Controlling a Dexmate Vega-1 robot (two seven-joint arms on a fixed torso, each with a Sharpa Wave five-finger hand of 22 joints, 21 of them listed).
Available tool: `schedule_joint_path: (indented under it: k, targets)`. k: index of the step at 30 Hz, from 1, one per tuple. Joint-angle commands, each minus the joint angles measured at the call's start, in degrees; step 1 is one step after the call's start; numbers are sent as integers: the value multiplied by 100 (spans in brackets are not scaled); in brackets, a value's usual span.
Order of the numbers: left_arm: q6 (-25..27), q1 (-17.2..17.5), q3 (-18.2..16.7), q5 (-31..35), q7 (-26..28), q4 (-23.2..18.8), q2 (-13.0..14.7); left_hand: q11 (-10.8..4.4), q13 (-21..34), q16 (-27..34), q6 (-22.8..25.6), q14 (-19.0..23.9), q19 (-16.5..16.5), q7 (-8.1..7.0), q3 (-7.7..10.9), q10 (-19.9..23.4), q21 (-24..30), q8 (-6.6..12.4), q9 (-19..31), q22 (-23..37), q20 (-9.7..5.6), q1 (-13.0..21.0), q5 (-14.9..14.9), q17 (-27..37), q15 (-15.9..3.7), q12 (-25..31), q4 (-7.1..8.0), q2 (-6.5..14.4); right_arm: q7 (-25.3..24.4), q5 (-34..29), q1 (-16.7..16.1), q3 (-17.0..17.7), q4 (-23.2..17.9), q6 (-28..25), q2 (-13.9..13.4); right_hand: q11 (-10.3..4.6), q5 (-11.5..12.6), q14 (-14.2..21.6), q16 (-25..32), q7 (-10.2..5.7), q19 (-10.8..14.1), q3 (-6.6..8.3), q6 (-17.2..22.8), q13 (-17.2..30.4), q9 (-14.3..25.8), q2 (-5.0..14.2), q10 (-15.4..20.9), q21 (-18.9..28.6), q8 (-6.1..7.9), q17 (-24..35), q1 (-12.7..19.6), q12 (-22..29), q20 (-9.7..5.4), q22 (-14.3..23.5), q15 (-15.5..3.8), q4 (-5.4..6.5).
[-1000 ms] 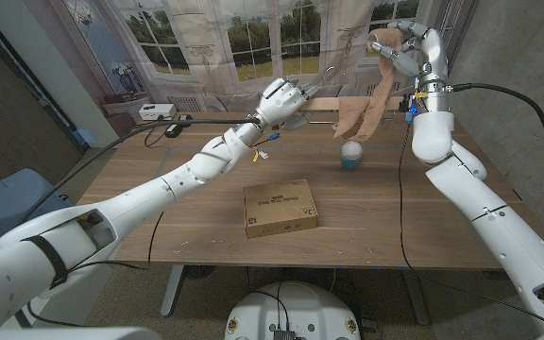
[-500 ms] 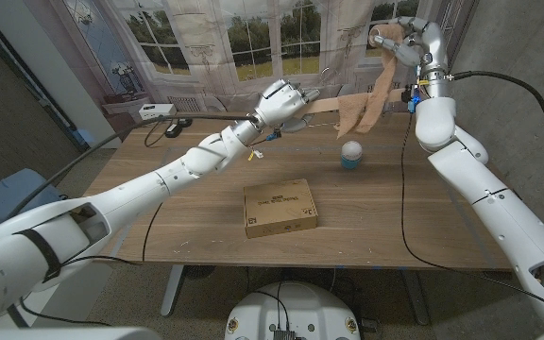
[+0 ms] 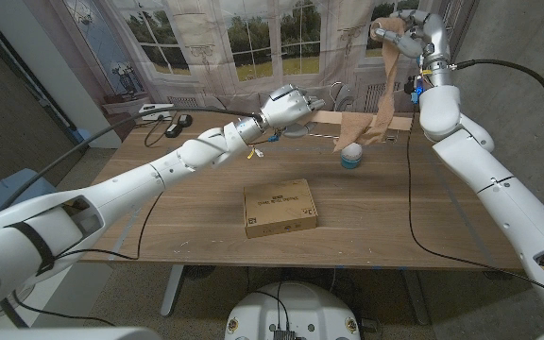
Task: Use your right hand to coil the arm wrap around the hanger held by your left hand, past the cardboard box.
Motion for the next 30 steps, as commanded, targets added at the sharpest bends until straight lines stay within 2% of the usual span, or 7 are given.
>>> schedule_joint_path:
  k: [1,3,6,11,17,22,30]
  targets:
    - [-43,83,-125,-114,717,242,-56,22,13,-35,4,-10,8,-6,3,32,-3,35,21,-10,-313,-5,13,-22,-8,33,20,76,110,222,44,47,-1,-200,-190,-684,8,3,9,391,20,189,1364,15,16,2113,1122,-22,17,25,2090,-24,-162,7,-180,138]
    - [-53,115,-157,-216,1014,334,-96,4,13,-34,2,-2,21,2,3,24,2,40,19,-8,-324,-12,14,-26,-9,29,24,78,132,300,36,63,15,-265,-195,-677,6,-1,8,398,9,190,1364,19,14,2113,1118,-25,16,25,2087,-25,-159,7,-178,139]
    - [-193,147,-236,-538,1730,602,-237,-11,13,-20,-19,23,17,8,4,28,1,46,34,-6,-324,-16,14,-17,-7,29,28,83,234,407,29,40,93,-332,-239,-687,3,-1,1,391,10,190,1359,25,19,2117,1118,-24,16,11,2079,-23,-163,8,-179,144]
    - [-503,221,-392,-1146,2221,718,-369,-18,14,-11,-61,36,36,14,8,38,-5,57,56,-21,-327,-28,13,-14,-16,31,37,98,300,558,17,-22,236,-383,-238,-674,0,-3,-3,408,14,195,1354,28,20,2118,1112,-21,15,5,2080,-26,-156,8,-183,140]
    - [-993,445,-815,-1625,2248,712,-571,-21,14,-3,-83,42,31,14,9,37,5,69,64,1,-338,-44,9,-10,-19,30,43,110,319,704,10,-123,421,-433,-199,-670,-3,2,-5,413,13,202,1358,13,10,2118,1115,-20,10,1,2081,-38,-157,8,-183,135]
    - [-1206,509,-928,-2192,2091,683,-648,-21,14,6,-95,43,35,19,10,43,9,87,70,12,-342,-62,3,-3,-21,31,45,122,323,802,25,-224,598,-412,-143,-677,-7,-2,-1,413,3,207,1355,21,13,2119,1118,-21,11,11,2079,-35,-151,8,-178,134]
    - [-1139,617,-1086,-2559,1544,556,-658,-33,14,30,-94,43,36,16,10,44,16,107,50,28,-343,-87,-9,21,-26,31,40,136,329,908,-10,-404,857,-228,-47,-672,-14,-8,-9,418,16,213,1353,5,11,2120,1137,-11,10,-4,2078,-44,-146,10,-182,130]
